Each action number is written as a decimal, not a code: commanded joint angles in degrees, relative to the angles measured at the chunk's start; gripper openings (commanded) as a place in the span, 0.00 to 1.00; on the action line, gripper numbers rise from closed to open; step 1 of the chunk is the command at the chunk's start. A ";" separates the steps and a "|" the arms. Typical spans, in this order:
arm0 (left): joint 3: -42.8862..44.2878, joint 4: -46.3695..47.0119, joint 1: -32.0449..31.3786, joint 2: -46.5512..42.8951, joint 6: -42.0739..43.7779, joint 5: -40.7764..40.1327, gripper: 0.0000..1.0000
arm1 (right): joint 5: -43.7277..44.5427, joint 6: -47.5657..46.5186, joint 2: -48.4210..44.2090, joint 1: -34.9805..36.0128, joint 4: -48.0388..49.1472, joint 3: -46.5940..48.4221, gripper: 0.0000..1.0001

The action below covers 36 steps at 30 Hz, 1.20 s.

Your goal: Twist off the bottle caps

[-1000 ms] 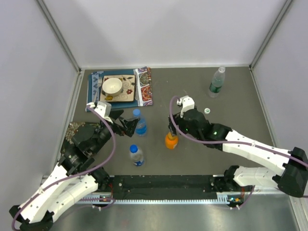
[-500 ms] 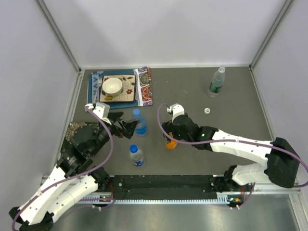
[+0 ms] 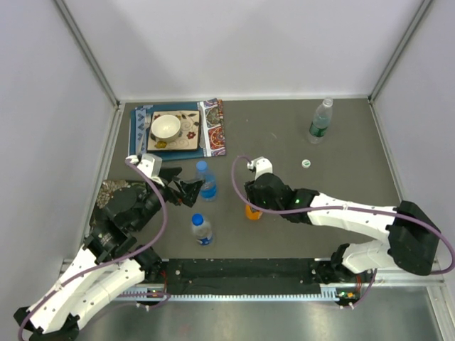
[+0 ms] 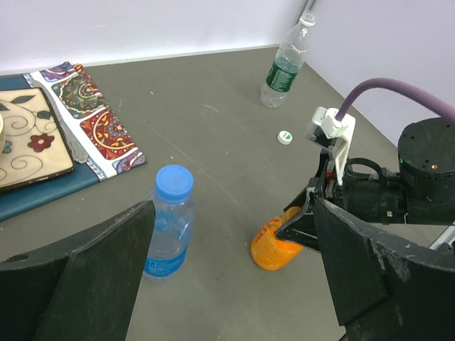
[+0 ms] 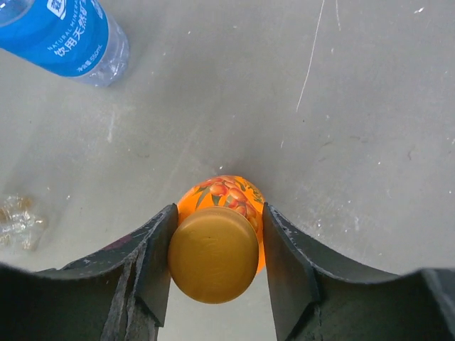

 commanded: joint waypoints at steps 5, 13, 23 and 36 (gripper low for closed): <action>-0.28 1.73 0.02 -0.42 -1.15 -0.03 0.98 | 3.79 0.60 -8.39 0.82 -1.98 2.74 0.42; 5.69 3.49 -0.07 6.69 -2.21 -7.25 0.98 | 6.18 -3.19 -16.14 -1.54 -9.26 18.03 0.00; 19.49 12.27 1.33 22.41 -1.33 20.37 0.99 | -33.44 10.00 -17.19 -19.39 -4.46 24.90 0.00; 23.02 22.21 1.60 33.77 -6.96 47.06 0.99 | -43.93 10.00 -18.42 -20.62 -4.01 30.44 0.00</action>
